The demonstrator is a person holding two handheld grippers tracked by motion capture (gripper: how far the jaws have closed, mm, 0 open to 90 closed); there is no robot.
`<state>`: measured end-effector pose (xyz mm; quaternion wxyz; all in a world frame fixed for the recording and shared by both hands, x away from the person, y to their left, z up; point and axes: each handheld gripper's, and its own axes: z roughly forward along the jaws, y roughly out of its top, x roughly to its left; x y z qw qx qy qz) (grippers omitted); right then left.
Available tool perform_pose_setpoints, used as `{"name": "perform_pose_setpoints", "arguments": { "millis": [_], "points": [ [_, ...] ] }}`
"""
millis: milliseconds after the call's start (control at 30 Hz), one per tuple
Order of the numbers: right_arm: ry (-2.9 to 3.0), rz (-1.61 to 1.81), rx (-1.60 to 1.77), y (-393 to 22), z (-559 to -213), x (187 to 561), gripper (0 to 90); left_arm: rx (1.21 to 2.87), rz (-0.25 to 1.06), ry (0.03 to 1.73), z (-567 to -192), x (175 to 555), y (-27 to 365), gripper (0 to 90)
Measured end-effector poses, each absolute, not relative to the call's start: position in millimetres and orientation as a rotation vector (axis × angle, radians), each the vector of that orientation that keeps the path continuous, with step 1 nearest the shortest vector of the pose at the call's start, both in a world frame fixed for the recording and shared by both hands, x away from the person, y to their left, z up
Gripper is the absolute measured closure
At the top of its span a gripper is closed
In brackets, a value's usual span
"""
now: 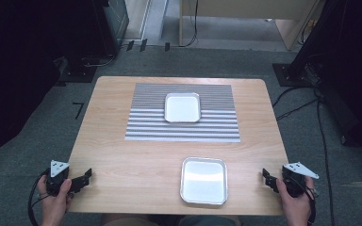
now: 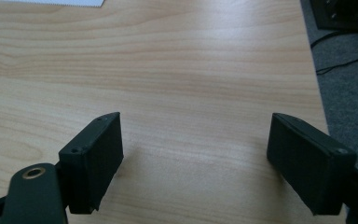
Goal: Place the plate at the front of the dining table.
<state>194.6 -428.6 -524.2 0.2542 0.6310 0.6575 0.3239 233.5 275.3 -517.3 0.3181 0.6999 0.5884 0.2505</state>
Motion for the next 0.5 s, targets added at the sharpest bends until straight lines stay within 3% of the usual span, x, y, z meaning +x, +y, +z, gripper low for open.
{"name": "perform_pose_setpoints", "arguments": {
  "millis": [500],
  "points": [
    [1.827, 0.836, 1.671, -422.5, -524.9, 195.4, 18.8, 1.873, 0.67, 1.548, -518.1, 234.4, 272.1, 10.4]
  ]
}}
